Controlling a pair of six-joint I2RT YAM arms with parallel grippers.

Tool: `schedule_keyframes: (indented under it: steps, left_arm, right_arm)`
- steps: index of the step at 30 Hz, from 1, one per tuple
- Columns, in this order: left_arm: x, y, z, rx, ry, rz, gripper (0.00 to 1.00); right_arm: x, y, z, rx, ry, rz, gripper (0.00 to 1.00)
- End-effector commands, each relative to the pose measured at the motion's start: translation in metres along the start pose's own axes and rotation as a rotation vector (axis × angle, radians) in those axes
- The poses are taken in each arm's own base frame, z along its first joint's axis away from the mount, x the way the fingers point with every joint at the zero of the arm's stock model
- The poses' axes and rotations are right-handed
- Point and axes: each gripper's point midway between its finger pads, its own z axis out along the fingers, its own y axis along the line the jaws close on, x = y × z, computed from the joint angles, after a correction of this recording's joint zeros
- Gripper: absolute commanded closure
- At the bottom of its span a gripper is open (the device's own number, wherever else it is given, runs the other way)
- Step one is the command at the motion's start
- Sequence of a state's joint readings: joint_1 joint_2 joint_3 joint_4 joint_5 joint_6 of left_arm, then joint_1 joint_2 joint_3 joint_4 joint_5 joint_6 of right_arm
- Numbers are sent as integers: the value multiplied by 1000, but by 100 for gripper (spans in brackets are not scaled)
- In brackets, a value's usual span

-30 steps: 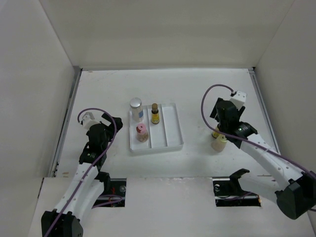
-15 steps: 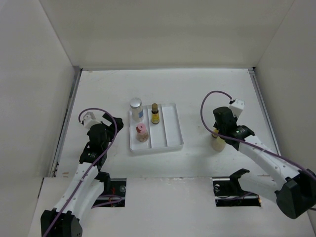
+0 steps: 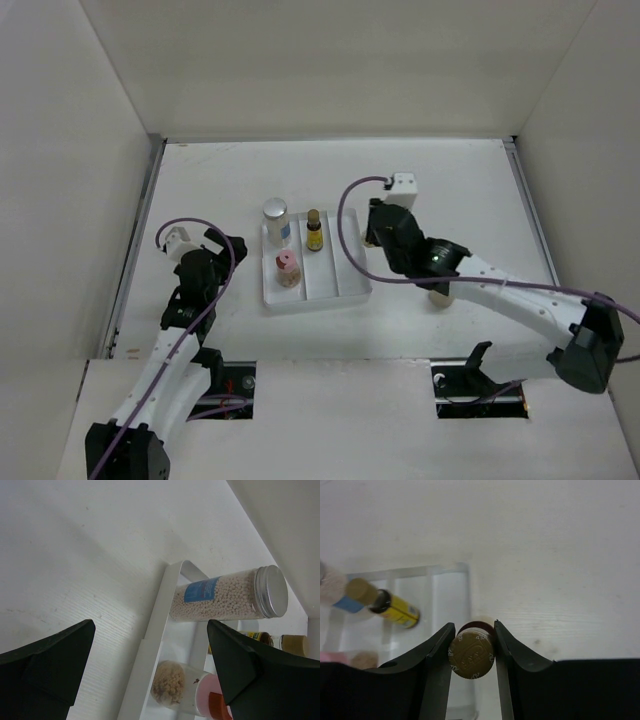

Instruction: Organize the condiment bottles

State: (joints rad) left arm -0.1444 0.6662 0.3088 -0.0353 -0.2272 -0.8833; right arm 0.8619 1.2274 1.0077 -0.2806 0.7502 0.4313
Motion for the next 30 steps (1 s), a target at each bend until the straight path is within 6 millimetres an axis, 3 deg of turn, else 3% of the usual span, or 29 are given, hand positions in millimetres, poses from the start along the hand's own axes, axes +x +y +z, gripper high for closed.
schedule_keyframes:
  steps: [1,7,13,19,22,26,30]
  left_arm:
    - [-8,-9,2,31,-30,-28,0]
    - [-6,-6,2,25,-25,-24,0]
    - [-4,-6,2,28,-22,-17,0]
    - [-3,-4,1,28,-22,-11,0]
    - [-2,-3,1,27,-23,-11,0]
    - [-2,-4,0,32,-22,-8,0]
    - [-4,-8,-1,44,-26,-9,0]
  right_arm:
    - [-31,74,-10,-182,-81,37,75]
    - [-14,146,-18,-340,-37,0,75]
    - [30,179,-11,-373,39,-63,75]
    - [65,182,-2,-348,90,-97,71]
    - [74,182,-4,-348,106,-108,59]
    - [60,171,-15,-343,80,-89,33]
    - [26,135,-37,-314,14,-19,21]
